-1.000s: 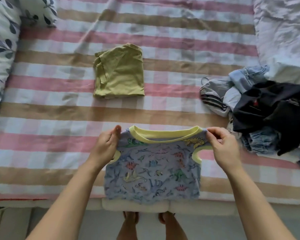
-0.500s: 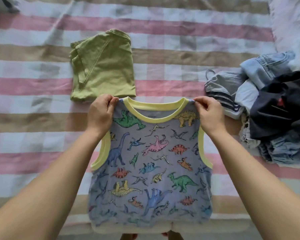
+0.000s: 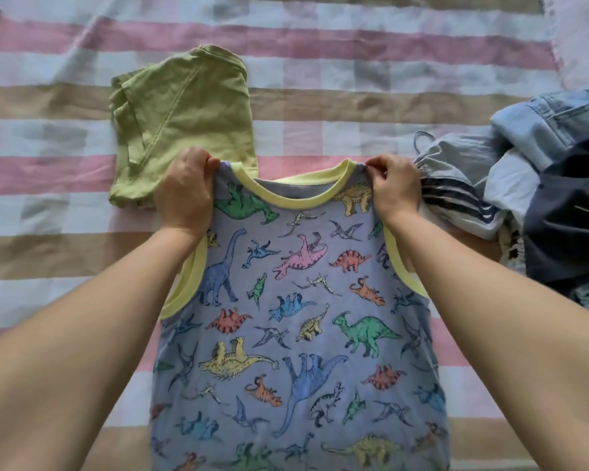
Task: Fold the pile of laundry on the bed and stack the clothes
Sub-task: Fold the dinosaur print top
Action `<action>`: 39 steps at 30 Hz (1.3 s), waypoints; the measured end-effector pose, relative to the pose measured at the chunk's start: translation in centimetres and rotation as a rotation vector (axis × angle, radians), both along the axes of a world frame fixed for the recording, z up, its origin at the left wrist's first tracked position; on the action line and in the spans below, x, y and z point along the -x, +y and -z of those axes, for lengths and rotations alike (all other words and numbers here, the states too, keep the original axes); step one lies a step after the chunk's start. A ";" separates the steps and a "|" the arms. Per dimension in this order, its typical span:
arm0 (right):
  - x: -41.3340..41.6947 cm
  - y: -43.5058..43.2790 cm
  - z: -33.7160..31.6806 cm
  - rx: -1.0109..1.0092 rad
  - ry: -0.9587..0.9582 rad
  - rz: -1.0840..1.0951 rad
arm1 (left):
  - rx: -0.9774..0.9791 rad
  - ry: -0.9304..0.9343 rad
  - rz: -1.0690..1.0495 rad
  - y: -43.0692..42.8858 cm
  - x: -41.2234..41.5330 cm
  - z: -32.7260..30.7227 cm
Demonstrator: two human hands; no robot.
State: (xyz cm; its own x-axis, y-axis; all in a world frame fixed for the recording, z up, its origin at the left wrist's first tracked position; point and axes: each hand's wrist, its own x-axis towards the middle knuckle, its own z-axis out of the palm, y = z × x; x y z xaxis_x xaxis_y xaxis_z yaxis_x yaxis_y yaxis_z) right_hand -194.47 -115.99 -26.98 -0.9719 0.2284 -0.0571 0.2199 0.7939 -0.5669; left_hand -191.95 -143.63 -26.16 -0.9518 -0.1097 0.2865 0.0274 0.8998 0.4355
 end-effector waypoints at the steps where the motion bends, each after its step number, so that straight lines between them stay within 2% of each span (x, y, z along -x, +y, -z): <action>1: -0.1 -0.1 0.0 0.008 0.023 0.011 | -0.032 0.033 0.017 0.1 -0.4 -0.3; 4: -1.1 -0.2 -0.4 0.037 0.161 0.061 | -0.138 0.117 0.071 0.3 -1.6 -1.6; 6: -1.5 -0.1 -0.6 0.029 0.211 0.078 | -0.114 0.133 0.066 0.1 -1.4 -2.0; 13: 0.1 0.1 0.5 -0.061 0.075 0.057 | 0.131 -0.088 0.025 -0.5 1.6 0.0; 16: 0.2 0.2 0.7 -0.100 0.026 0.046 | 0.154 -0.170 -0.024 -0.2 1.5 0.0; 18: -0.7 0.1 0.1 -0.080 0.053 0.078 | 0.130 -0.129 -0.059 0.1 0.2 -0.8; 20: -3.3 -0.3 -0.8 -0.044 0.140 0.072 | 0.044 -0.036 -0.022 1.0 -2.3 -1.7; 22: -7.9 -0.7 -1.9 0.029 0.218 0.052 | -0.041 0.026 0.108 2.4 -6.2 -2.4; 24: -13.6 -0.8 -2.4 0.068 0.211 0.047 | -0.085 0.004 0.184 3.7 -11.0 -2.4; 26: -19.0 -0.4 -2.5 0.074 0.153 0.075 | -0.121 -0.083 0.173 4.2 -15.6 -2.0; 29: -26.0 0.5 -2.3 0.060 0.018 0.210 | -0.163 -0.232 0.043 3.9 -22.3 -1.4; 33: -32.4 1.6 -2.0 0.051 -0.159 0.431 | -0.194 -0.383 -0.272 2.7 -29.2 -0.8; 39: -35.3 2.9 -0.9 0.179 -0.236 0.552 | -0.344 -0.427 -0.623 0.9 -32.7 0.0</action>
